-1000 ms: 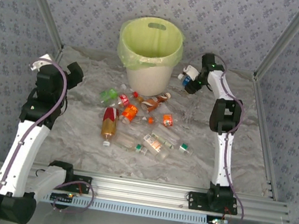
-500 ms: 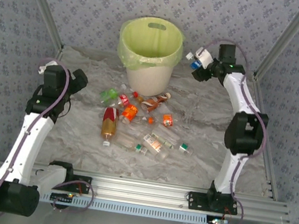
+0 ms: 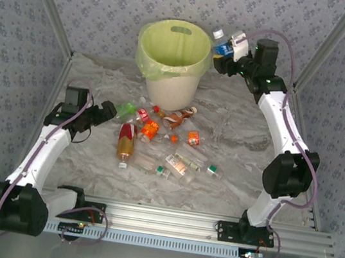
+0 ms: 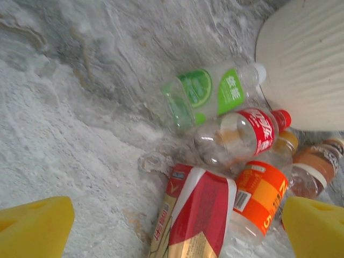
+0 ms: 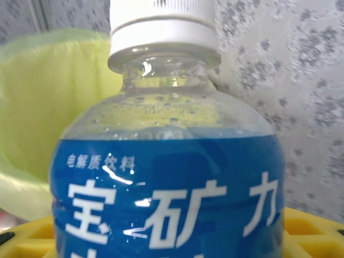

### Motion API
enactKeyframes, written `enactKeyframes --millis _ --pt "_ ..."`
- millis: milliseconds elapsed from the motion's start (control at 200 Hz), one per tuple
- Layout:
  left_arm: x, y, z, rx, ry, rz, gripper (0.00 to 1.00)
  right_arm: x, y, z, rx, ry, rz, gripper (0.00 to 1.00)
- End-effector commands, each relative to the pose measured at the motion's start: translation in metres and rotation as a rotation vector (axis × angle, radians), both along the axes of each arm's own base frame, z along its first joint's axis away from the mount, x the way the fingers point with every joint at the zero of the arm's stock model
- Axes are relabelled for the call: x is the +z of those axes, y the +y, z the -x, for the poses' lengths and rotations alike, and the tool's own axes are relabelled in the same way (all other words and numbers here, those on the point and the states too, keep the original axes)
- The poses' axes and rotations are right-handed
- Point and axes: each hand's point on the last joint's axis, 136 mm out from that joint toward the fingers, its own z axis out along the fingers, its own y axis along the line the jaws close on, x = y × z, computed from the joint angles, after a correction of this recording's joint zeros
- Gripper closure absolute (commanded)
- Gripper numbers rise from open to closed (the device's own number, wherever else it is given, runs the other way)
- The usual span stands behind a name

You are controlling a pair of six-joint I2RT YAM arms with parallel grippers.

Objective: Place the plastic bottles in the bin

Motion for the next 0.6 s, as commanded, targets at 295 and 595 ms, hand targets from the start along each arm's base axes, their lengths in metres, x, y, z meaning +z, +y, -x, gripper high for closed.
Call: enactKeyframes --millis 295,595 --pt "-0.04 -0.03 0.017 -0.143 0.144 0.123 0.0 0.035 0.084 -0.045 -0.094 0.005 -0.223 0.35" --pt "-0.062 -0.032 0.038 -0.166 0.225 0.089 0.01 -0.007 0.124 -0.065 -0.069 0.112 -0.169 0.29"
